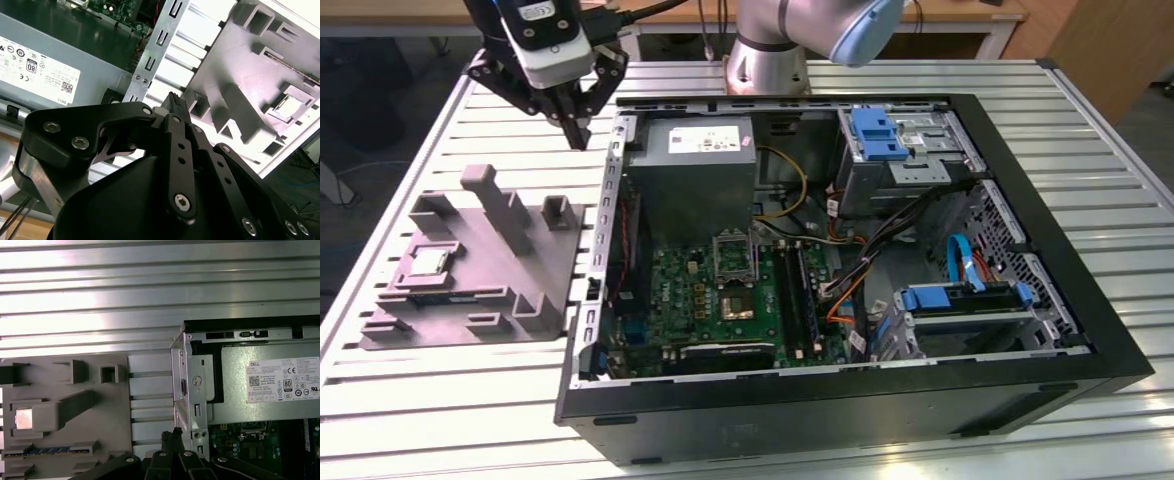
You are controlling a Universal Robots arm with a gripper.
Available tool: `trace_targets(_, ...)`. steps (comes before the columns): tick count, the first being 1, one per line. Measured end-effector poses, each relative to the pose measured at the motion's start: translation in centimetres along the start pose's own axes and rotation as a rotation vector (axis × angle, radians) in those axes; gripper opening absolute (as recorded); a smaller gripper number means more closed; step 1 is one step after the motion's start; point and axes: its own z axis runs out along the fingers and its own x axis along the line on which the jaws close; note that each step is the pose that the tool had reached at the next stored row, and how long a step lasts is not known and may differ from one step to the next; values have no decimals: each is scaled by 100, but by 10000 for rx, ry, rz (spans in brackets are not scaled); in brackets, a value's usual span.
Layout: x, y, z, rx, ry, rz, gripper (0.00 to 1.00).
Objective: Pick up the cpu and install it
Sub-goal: 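Reach for the cpu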
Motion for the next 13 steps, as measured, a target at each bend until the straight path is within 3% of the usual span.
trace_targets(13, 48, -4, 4, 1, 0, 0, 11)
